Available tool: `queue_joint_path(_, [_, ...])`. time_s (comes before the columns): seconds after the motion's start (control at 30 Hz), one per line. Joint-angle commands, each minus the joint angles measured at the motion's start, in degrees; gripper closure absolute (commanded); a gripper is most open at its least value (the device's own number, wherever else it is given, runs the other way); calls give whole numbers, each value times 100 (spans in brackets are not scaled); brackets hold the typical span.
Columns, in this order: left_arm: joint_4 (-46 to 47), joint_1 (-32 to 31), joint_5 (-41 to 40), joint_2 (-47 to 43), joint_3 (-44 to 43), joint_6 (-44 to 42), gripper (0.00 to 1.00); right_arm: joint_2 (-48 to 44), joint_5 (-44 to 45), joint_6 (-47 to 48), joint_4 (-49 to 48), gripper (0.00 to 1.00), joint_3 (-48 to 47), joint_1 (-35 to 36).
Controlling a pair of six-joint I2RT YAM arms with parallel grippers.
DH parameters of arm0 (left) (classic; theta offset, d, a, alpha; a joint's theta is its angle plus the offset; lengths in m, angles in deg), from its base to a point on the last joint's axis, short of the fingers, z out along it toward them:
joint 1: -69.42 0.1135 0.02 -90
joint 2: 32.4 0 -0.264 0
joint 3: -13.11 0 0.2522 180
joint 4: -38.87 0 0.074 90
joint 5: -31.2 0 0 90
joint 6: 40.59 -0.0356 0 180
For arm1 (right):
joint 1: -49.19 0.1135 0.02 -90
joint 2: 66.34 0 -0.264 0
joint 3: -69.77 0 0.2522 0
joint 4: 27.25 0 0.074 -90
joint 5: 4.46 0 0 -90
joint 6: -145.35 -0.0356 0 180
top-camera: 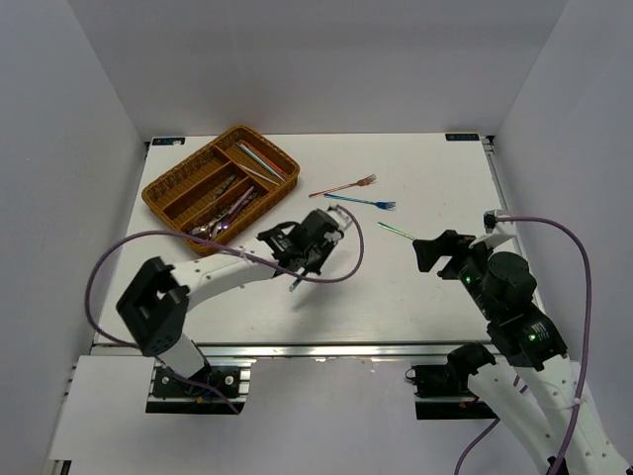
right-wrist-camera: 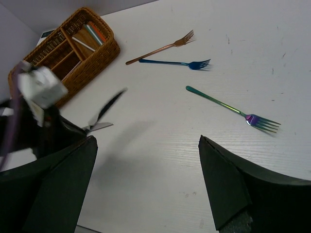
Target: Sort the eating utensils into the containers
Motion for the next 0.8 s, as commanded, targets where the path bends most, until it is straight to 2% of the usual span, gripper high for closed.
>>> queue_joint_path(0.0, [-449,280,-824,-847,-732,-565,100,-36,124,129,21,11,-249,-9])
queue_joint_path(0.07, [-581,535,-1008,-901,-908,-1011,100,-19,97,138,-14,11,-232,-18])
queue_joint_path(0.17, [-521,1281,-1317,-988,-865,-1723,100,17,1,164,-111,11,-188,-9])
queue_joint_path(0.2, [-285,1788,-1230,-1006,-839,-1962,100,25,-78,181,-155,11,-153,-18])
queue_joint_path(0.27, [84,2222,-635,-1015,-716,-2819,100,78,-166,182,-234,11,-91,-18])
queue_joint_path(0.37, [1138,2890,-36,-963,-540,-3709,100,140,-394,190,-348,11,-3,-9])
queue_joint_path(0.43, [1895,3408,290,-718,-522,-4019,100,166,-632,182,-401,11,41,-9])
queue_joint_path(0.47, [2088,3784,805,-594,-627,-4325,100,183,-711,164,-427,11,76,-9])
queue_joint_path(0.57, [2397,4270,1222,-94,-724,-4836,100,140,-895,85,-454,11,146,-18])
queue_joint_path(0.6, [2519,4602,1858,4,-768,-4934,100,105,-1035,24,-480,11,181,-9])
queue_joint_path(0.63, [2495,4719,1986,126,-812,-5039,100,35,-1071,-3,-515,11,216,-9])
queue_joint_path(0.77, [2222,4834,1865,680,-1085,-5592,100,-63,-1072,32,-612,11,348,-9])
